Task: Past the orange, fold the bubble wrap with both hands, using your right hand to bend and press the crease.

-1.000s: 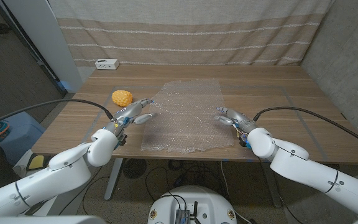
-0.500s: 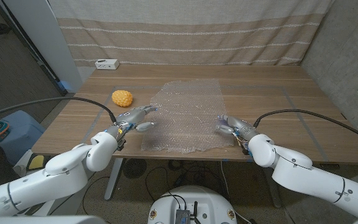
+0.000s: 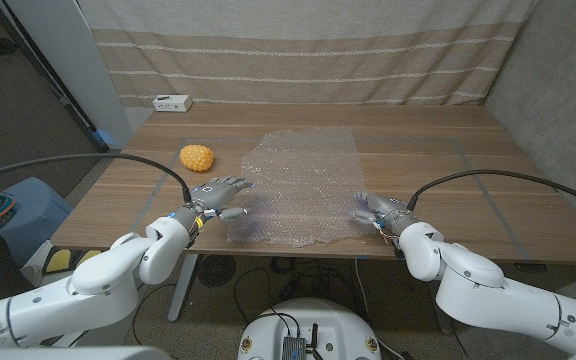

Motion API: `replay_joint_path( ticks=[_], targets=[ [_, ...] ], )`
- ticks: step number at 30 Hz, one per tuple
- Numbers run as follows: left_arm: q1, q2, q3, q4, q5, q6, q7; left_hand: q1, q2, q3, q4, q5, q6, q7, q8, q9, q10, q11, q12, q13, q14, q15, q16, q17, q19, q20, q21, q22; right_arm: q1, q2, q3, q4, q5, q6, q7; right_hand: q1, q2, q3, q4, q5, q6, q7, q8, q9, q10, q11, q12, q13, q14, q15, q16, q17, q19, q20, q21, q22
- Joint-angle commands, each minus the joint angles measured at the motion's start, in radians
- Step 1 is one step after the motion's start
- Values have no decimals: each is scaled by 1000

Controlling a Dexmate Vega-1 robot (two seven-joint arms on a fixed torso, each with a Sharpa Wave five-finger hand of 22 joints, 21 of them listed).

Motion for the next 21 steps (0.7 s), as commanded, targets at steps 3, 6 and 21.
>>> replay_joint_path(
  ticks=[3,6,21],
  targets=[
    [7,8,38,-28,176,57,-73,24,-11,-1,-4,-3,12,-8,10,3,9,-6,-1,1,0,-10,-1,4,8,-8,1,2,52,-56,-125,-91,-102,-169,74,25,-3,7,-5,-2,13,0,6,1,14,-3,3,2,12,-9,1,3,12,0,6,4],
    [4,-6,47,-20,207,54,-82,32,-16,-1,-4,-4,15,-11,11,3,11,-10,-1,1,2,-11,-1,4,13,-12,1,2,71,-62,-157,-97,-120,-191,88,31,-4,9,-6,-2,14,0,6,1,15,-3,3,2,14,-11,1,3,12,0,6,3],
    [-19,-67,81,-10,403,64,-247,114,-31,3,-1,-10,78,-32,28,4,37,-23,1,0,9,-16,-3,3,46,-21,3,2,206,-50,-384,-81,-267,-304,168,112,-11,39,-13,-2,62,-7,18,2,47,-20,9,1,39,-32,2,1,35,-8,9,3]
  ],
)
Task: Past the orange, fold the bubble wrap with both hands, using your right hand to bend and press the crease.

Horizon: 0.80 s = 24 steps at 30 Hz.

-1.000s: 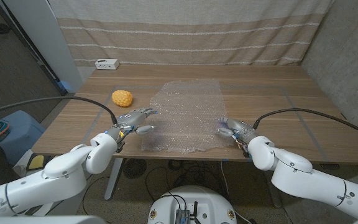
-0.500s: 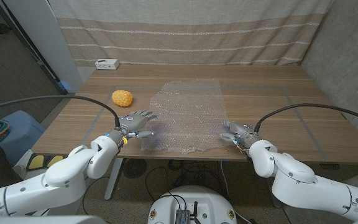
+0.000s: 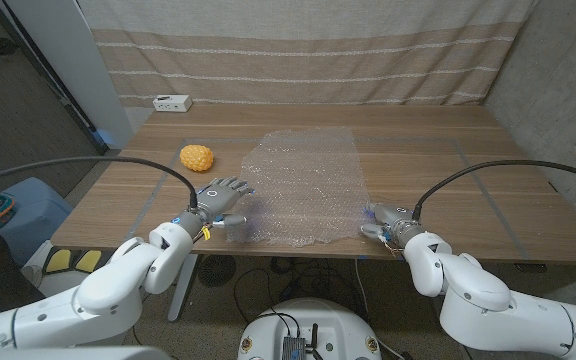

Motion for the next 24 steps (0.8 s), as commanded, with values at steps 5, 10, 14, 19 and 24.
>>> replay_joint_path(
  ticks=[5,10,14,19,24],
  targets=[
    [-32,-55,15,-10,185,16,-230,44,-13,2,-1,-6,42,5,17,5,-4,-3,-6,0,-7,2,-6,3,3,3,-2,1,117,10,-186,9,-105,-103,71,33,-5,16,-3,-2,19,-1,7,2,14,-7,4,2,10,-5,1,1,16,-3,9,3],
    [-10,-63,-16,-7,176,9,-229,54,-13,0,3,-7,30,9,9,5,-12,4,-10,0,-12,8,-7,3,1,5,-5,2,153,15,-245,26,-141,-103,79,67,-7,24,2,-3,62,-21,18,3,30,-16,6,2,16,-9,0,1,21,-5,8,3],
    [4,-72,-31,-3,173,1,-220,56,-12,-2,7,-7,25,11,5,5,-14,6,-11,0,-13,7,-7,3,1,5,-6,2,177,30,-289,61,-179,-90,98,99,-7,27,9,-5,140,-46,37,3,53,-20,10,2,29,-20,4,4,38,-12,12,3],
    [23,-74,-51,-8,176,6,-228,53,-11,-8,15,-8,20,14,-1,6,-15,8,-12,0,-15,10,-7,4,0,6,-7,3,135,40,-256,95,-200,-34,47,134,-2,11,17,-4,269,-45,64,3,118,-33,22,1,71,-52,19,9,76,-29,20,4],
    [32,-78,-54,-12,201,9,-246,52,-10,-13,20,-9,11,16,-8,6,-17,11,-14,1,-17,12,-7,4,-1,4,-9,3,46,53,-184,148,-240,81,-74,217,-4,-6,10,0,444,-54,102,3,216,-58,35,-1,150,-94,44,13,137,-52,34,6]
  ],
)
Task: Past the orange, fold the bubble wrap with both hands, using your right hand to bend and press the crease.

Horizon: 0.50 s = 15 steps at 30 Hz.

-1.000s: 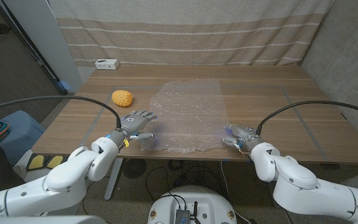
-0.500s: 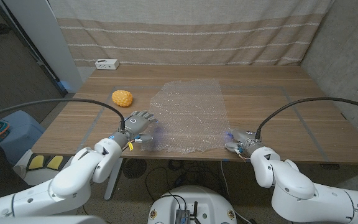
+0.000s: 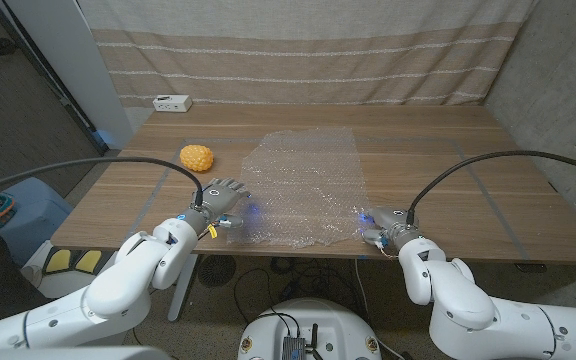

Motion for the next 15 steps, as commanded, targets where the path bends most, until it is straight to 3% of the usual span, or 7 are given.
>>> replay_joint_path(
  ticks=[1,4,7,15],
  targets=[
    [27,-14,-25,-8,44,3,-42,3,5,-3,11,-2,-11,3,-10,6,-2,3,-7,1,-11,6,0,4,-1,6,-3,3,-106,39,52,108,-104,164,-160,99,-11,-20,-10,6,237,-46,42,6,95,-26,14,0,72,-109,24,6,62,-24,18,4],
    [36,-18,-31,-10,53,6,-52,3,6,-6,12,-2,-12,-1,-12,6,-6,-1,-8,1,-12,3,0,4,-1,4,-4,3,-157,63,94,148,-147,219,-221,179,-22,-47,-2,7,357,-45,60,5,178,-53,24,-1,146,-147,54,13,102,-32,28,7],
    [45,-25,-37,-9,62,5,-44,5,6,-8,13,-1,-15,-1,-15,6,-10,0,-10,1,-15,5,0,4,-2,5,-6,3,-188,82,127,174,-193,251,-226,229,-8,-63,2,5,467,-30,85,7,216,-62,23,-1,165,-157,66,20,120,-35,33,9],
    [45,-23,-73,-22,14,-12,-96,2,-25,-28,10,-1,-12,-11,-18,7,-24,0,-16,1,-37,11,-6,4,-20,6,-17,4,-247,111,215,194,-284,290,-136,247,1,-73,7,3,493,-20,86,7,226,-71,19,-1,168,-173,71,26,126,-44,35,10]
  ],
)
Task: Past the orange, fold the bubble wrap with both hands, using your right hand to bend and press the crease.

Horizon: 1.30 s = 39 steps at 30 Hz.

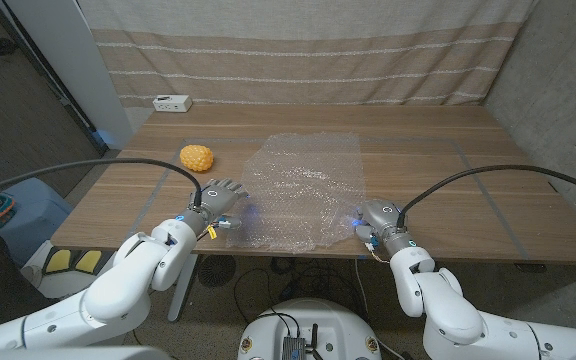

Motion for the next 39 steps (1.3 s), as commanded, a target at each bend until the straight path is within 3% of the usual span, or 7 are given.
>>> replay_joint_path(
  ticks=[1,4,9,12,27,35,39],
  targets=[
    [7,2,-39,-17,-29,-14,-73,1,-28,-16,-2,0,-1,-6,-6,1,-16,3,-8,1,-28,7,-7,5,-17,5,-7,1,-115,56,131,70,-138,102,24,14,4,-4,3,3,10,2,-4,-1,9,-2,2,4,5,-168,7,3,11,-2,4,5],
    [-8,6,-39,-23,-43,-25,-117,-4,-54,-31,-3,2,18,-18,0,1,-27,3,-11,2,-40,12,-7,5,-27,4,-13,2,-144,82,167,84,-163,111,20,17,7,-6,4,2,7,1,-8,-1,9,-2,0,4,1,-168,6,5,9,-4,3,5],
    [-42,7,-16,-27,-38,-51,-185,-9,-99,-63,1,18,96,-87,19,1,-30,0,-10,2,-46,17,-1,6,-30,8,-19,3,-186,135,213,114,-209,120,-12,21,8,-12,6,1,17,2,-7,-1,13,-1,-1,4,0,-163,8,7,9,0,3,6],
    [-68,4,11,-28,10,-60,-244,0,-111,-71,0,25,129,-95,27,1,-30,-6,-9,1,-46,20,0,6,-27,13,-20,3,-205,152,240,125,-225,139,-22,23,8,-14,6,1,22,1,-7,-1,17,-1,0,4,2,-159,9,7,10,2,4,6],
    [-90,-62,73,31,322,-129,-357,71,-118,-76,-9,46,200,-105,40,2,0,-27,2,0,-24,10,9,6,1,2,-16,1,-270,206,338,152,-285,204,1,35,9,-27,7,1,30,2,-12,-1,27,-5,-3,5,3,-162,13,10,11,2,4,6],
    [-85,-128,76,90,410,-177,-393,117,-94,-80,1,49,304,-99,60,1,47,-38,16,-2,-2,-12,10,4,22,-11,-15,1,-302,217,377,148,-304,232,4,40,9,-33,8,1,32,4,-15,-1,32,-3,-5,5,6,-168,16,12,14,-2,5,6],
    [-76,-159,80,126,422,-195,-386,127,-85,-84,5,44,333,-77,61,1,63,-39,19,-2,8,-20,12,4,25,-13,-16,1,-317,221,394,143,-307,246,6,42,10,-36,8,1,35,6,-17,-1,35,-3,-5,5,6,-168,16,13,15,-3,5,6]
  ],
)
